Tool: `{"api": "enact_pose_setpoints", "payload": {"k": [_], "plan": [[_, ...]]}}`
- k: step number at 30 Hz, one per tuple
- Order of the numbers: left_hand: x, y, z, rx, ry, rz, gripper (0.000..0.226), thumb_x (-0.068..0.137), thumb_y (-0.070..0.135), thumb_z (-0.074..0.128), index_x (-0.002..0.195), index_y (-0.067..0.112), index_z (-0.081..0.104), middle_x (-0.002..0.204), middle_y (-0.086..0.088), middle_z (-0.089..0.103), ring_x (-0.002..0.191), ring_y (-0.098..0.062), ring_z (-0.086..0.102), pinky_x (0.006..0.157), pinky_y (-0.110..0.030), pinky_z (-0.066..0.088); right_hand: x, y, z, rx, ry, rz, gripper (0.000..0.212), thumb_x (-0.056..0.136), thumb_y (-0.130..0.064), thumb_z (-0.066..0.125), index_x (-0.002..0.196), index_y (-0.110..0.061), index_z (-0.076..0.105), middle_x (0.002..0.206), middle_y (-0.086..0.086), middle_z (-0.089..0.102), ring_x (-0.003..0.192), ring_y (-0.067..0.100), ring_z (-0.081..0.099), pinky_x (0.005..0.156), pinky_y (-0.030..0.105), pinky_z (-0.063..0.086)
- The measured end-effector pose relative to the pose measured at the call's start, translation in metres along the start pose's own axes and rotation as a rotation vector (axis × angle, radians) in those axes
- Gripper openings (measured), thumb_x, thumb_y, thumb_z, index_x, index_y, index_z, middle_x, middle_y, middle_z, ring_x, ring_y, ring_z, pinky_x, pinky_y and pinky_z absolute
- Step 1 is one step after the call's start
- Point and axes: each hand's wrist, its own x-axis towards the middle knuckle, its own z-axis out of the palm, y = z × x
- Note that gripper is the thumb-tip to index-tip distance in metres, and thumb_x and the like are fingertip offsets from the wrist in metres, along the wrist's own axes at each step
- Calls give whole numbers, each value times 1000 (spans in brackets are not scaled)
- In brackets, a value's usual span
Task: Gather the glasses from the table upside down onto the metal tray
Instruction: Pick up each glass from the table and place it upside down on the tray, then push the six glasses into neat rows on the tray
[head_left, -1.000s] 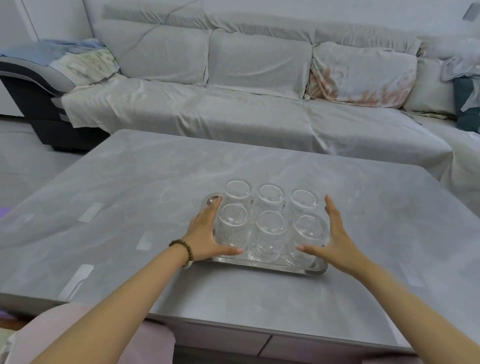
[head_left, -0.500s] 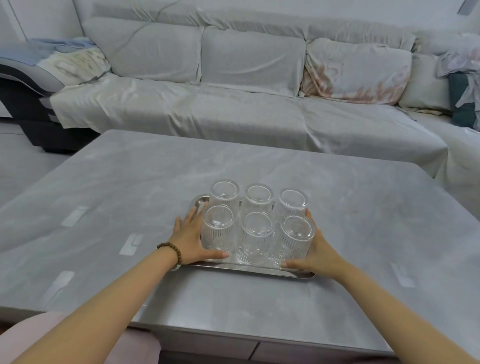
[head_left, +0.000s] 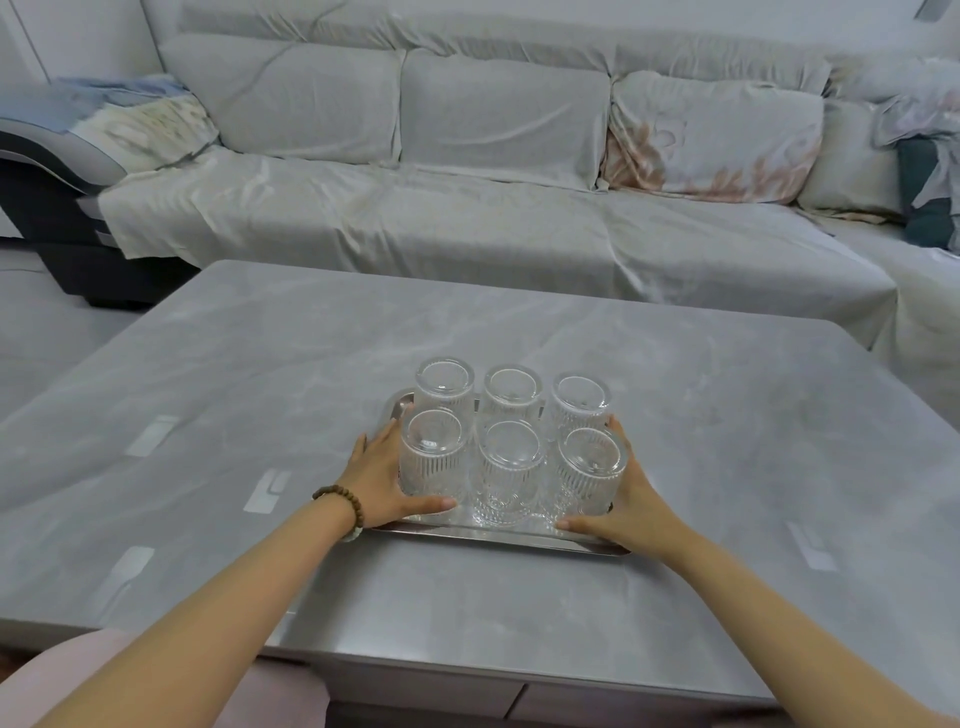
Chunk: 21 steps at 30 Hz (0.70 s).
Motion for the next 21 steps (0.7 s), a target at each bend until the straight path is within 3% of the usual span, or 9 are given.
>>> {"api": "enact_pose_setpoints", "payload": {"k": [3, 5, 8, 11, 16, 21], "plan": [[-1, 10, -16, -112, 67, -18, 136, 45, 80, 64, 146, 31, -10, 157, 6, 15, 143, -16, 17, 117, -44, 9, -5, -6, -7, -8, 25, -54, 131, 43, -67, 81, 131, -64, -16, 150, -33, 7, 137, -18, 10, 112, 15, 15], [-2, 25, -28, -108, 135, 67, 131, 45, 83, 62, 144, 40, -13, 155, 11, 11, 144, -17, 11, 117, -48, 13, -7, -13, -15, -122, 63, -161, 127, 50, -65, 80, 138, -59, -12, 147, -41, -1, 137, -20, 4, 109, 6, 12], [2, 54, -36, 271, 77, 266, 114, 47, 92, 43, 135, 55, -18, 154, 21, -8, 145, -21, -10, 116, -55, 2, -7, -25, -23, -357, 78, -314, 116, 59, -57, 81, 144, -48, 2, 157, -23, -4, 148, 4, 1, 118, 23, 11], [12, 74, -28, 499, -40, 295, 109, 50, 92, 37, 138, 53, -15, 157, 17, -9, 145, -27, -12, 114, -58, -5, -5, -33, -27, -528, 28, -349, 106, 64, -49, 81, 143, -46, 10, 159, -10, 2, 149, 17, 4, 120, 37, 12], [18, 83, -15, 584, -97, 245, 111, 57, 81, 52, 142, 47, -11, 158, 13, -9, 145, -31, -11, 110, -59, -9, -3, -35, -29, -633, -28, -373, 99, 68, -44, 79, 141, -49, 12, 154, -17, 4, 145, 7, 0, 115, 23, 2], [18, 83, -14, 610, -76, 238, 110, 60, 78, 55, 142, 47, -12, 158, 13, -9, 145, -30, -8, 111, -59, -8, -4, -37, -28, -674, -25, -363, 100, 68, -43, 80, 142, -46, 12, 158, -11, 8, 145, 8, 1, 115, 23, 2]]}}
